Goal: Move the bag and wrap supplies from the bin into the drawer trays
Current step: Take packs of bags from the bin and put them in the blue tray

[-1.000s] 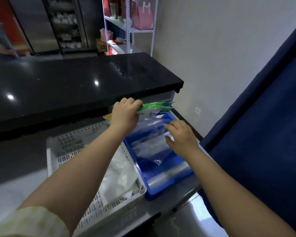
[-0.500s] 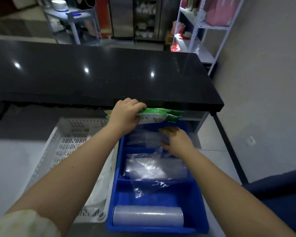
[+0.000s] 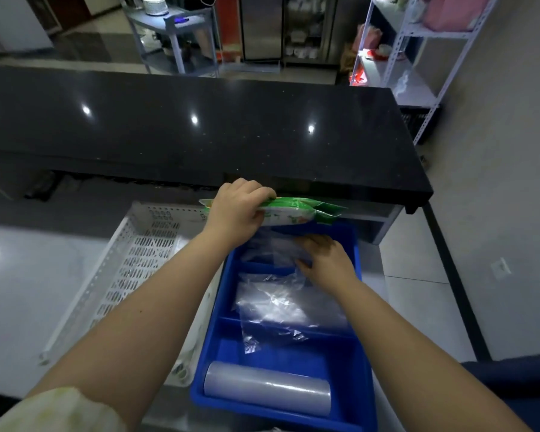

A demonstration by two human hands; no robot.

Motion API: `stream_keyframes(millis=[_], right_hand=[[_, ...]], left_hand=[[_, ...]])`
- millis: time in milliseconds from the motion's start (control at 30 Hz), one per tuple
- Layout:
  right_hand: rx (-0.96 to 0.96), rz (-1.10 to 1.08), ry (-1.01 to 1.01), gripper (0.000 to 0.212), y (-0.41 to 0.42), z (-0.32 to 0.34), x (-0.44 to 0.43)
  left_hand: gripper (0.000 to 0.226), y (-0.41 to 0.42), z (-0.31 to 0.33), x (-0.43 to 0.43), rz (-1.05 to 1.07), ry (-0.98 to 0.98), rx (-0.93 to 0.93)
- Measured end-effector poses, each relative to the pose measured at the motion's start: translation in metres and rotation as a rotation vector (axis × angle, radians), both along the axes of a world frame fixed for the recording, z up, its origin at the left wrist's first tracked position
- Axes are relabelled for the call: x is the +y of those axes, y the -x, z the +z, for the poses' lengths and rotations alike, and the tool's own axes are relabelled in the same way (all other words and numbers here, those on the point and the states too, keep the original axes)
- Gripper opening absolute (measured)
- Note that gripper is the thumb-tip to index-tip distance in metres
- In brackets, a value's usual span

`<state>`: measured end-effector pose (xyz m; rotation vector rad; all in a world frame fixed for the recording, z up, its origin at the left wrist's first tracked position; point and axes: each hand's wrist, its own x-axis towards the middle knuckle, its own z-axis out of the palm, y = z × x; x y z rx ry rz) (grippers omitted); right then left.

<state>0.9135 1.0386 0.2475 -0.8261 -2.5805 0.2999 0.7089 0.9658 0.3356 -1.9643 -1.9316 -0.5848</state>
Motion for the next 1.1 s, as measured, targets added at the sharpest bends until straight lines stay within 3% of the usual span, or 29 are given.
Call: stream_keyframes(millis=[167,300,400,567,733,867,1000,1100], right_hand=[[-0.365,-0.129,0.170,0.053,0.021,0.003,0.016],[-0.600,-0.212,0.422,0.060,0.035,-0.004,0.027],[-0.618,-0.177,0.577,0.052,0.042,-0.010,0.031],[-0.741,-0.137,0.535,0.059,0.029,-0.028,0.016],[-0.721,-0.101,0.446,0.065,0.022,-0.033,0.004],[-0.725,-0.069,0.418,0.059,0.029,-0.033,0.002],[-0.663,-0.048,0.481,0.038,0.031,-0.031,0.001],[-0.679,-0.062,0.407,0.037,0.031,-0.026,-0.003]], left_hand=[[0.033,0.003,0.003,-0.007,-0.017,0.001,-0.014],[0.033,0.005,0.006,-0.009,-0.022,0.002,-0.033],[0.032,0.005,0.007,-0.009,-0.015,-0.003,-0.050],[0.033,0.004,0.005,-0.009,-0.021,0.012,-0.058],[0.032,0.000,-0.001,-0.014,-0.027,0.039,-0.071],[0.033,-0.002,-0.002,-0.017,-0.027,0.039,-0.068],[0.031,-0.002,0.002,-0.022,-0.005,0.029,-0.090],[0.031,-0.001,0.007,-0.026,-0.006,0.023,-0.105]])
